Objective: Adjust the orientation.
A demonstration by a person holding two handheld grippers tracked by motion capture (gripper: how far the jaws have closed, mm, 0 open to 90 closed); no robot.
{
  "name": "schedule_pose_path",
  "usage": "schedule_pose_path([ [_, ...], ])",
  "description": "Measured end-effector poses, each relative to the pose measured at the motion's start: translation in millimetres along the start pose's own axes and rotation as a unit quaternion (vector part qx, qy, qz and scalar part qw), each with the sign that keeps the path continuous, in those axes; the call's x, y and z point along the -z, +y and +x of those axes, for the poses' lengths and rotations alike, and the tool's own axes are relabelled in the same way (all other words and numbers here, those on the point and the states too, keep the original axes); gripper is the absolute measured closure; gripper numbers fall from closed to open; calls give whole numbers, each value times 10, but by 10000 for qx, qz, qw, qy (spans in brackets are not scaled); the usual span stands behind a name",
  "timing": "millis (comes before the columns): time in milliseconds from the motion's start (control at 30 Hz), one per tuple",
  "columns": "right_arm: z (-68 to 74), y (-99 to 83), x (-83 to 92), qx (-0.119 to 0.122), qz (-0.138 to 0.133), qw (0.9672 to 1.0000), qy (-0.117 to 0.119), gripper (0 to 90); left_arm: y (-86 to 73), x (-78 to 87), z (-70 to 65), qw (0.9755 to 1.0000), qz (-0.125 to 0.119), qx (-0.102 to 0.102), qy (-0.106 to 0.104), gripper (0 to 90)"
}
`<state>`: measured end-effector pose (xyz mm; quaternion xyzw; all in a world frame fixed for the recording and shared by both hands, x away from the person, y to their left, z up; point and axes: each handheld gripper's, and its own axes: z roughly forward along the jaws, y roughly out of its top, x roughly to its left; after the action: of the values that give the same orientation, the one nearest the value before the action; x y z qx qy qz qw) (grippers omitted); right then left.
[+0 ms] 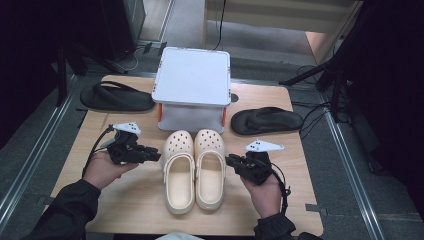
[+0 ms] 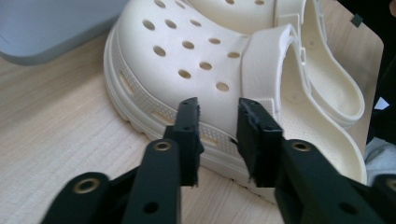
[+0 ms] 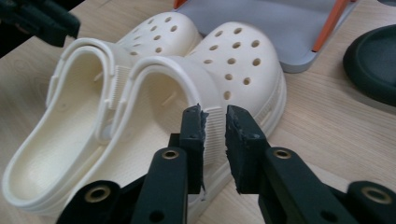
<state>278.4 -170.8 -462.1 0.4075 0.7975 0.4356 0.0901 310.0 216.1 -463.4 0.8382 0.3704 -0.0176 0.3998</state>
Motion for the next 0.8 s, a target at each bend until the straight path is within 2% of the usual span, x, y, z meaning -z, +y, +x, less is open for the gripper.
schedule_pose_path([
  [100,70,9,28,-21,-41,10000,57,690,87,69,19,9999,-85,-14,59,616],
  [233,172,18,36,17,-45,9999,115,635,224,167,54,9998,-166,-15,112,608],
  [500,326,22,-6,45,34,9996,261,577,461,296,130,9997,-216,-111,66,757],
  [700,397,10,-51,58,15,9996,267,553,599,343,193,9996,-175,-184,125,865],
  [800,435,1,-74,48,-1,9996,276,549,676,358,238,9995,-168,-200,148,877],
])
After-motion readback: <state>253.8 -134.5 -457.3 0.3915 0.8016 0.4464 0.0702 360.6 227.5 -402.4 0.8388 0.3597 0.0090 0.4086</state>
